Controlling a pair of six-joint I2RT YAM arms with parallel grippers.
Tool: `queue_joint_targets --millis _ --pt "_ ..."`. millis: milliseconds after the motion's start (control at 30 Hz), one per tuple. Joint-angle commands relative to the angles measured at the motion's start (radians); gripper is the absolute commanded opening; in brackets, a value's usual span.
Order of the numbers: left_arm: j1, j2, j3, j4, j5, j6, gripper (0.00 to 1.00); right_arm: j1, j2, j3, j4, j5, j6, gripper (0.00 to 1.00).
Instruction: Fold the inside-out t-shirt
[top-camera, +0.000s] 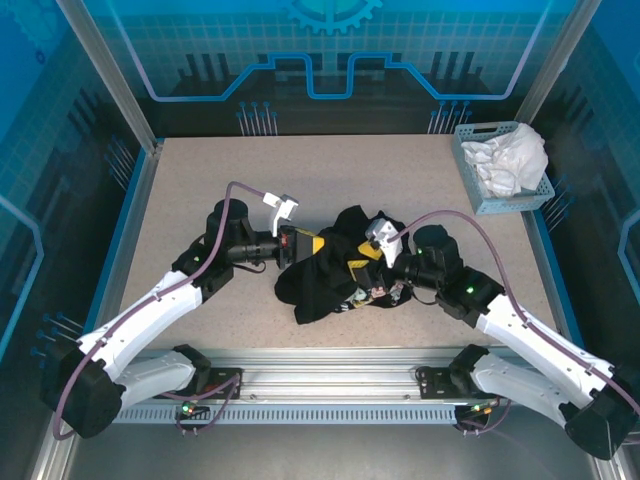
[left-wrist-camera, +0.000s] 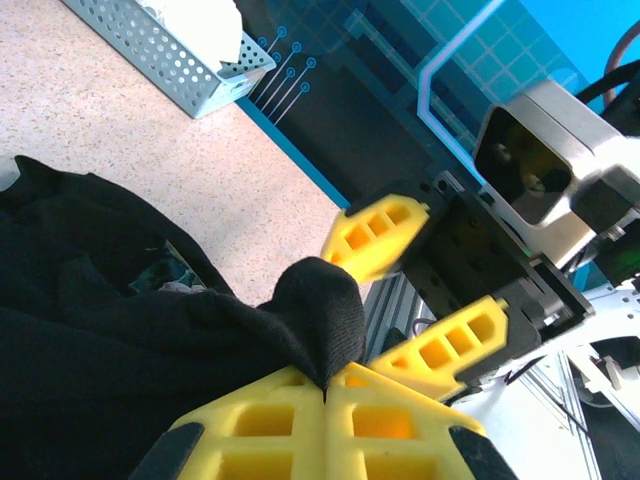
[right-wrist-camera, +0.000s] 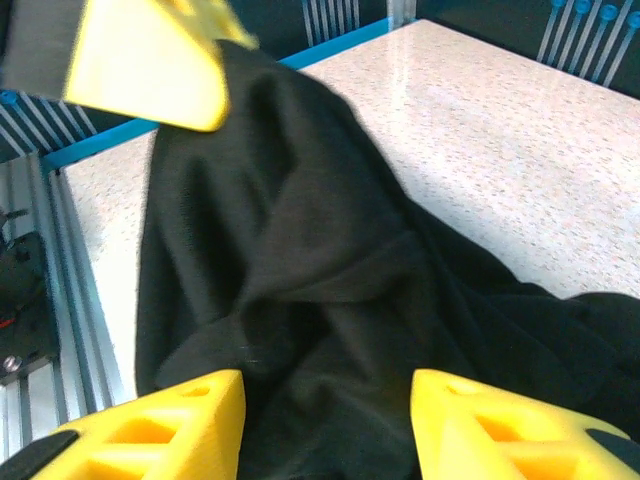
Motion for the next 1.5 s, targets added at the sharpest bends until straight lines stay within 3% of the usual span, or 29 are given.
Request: queue_joint_targets --millis 0,133,400,733,800,900,1033,1200,1333,1467 --pt "0.009 -0.014 0.012 -0.005 -0.015 0.028 0.0 0.049 -0.011 0.045 -0.001 0.042 -0.038 0.47" --pt "0.009 -0.015 0.011 -0.016 -0.022 0.032 0.0 0.093 -0.013 0.062 -0.013 0.119 -0.053 0.47" --pt "0.009 -0.014 0.01 -0.016 -0.029 0.033 0.0 0.148 0.052 0.097 -0.026 0.155 -0.06 0.39" --pt "0.009 -0.022 0.007 -0.017 -0.026 0.032 0.0 0.156 0.128 0.114 -0.019 0.25 -0.022 0.33" --pt "0.009 -0.022 0.005 -0.017 -0.024 0.033 0.0 0.156 0.144 0.12 0.001 0.235 -0.012 0.3" --pt "0.011 -0.024 0.003 -0.024 -0.042 0.039 0.0 0.153 0.157 0.135 0.028 0.198 0.01 0.14" --pt "0.011 -0.022 0.015 -0.08 -0.122 0.053 0.0 0.123 0.126 0.15 0.036 0.099 0.056 0.02" --pt "0.012 -0.02 0.019 -0.115 -0.192 0.069 0.0 0.002 0.086 0.151 0.111 -0.175 0.201 0.0" --pt "0.01 -0.033 0.023 -0.157 -0.319 0.062 0.3 -0.064 0.096 0.127 0.205 -0.299 0.318 0.0" --pt "-0.009 -0.08 0.02 -0.237 -0.445 0.07 0.47 -0.089 0.113 0.11 0.251 -0.315 0.372 0.0"
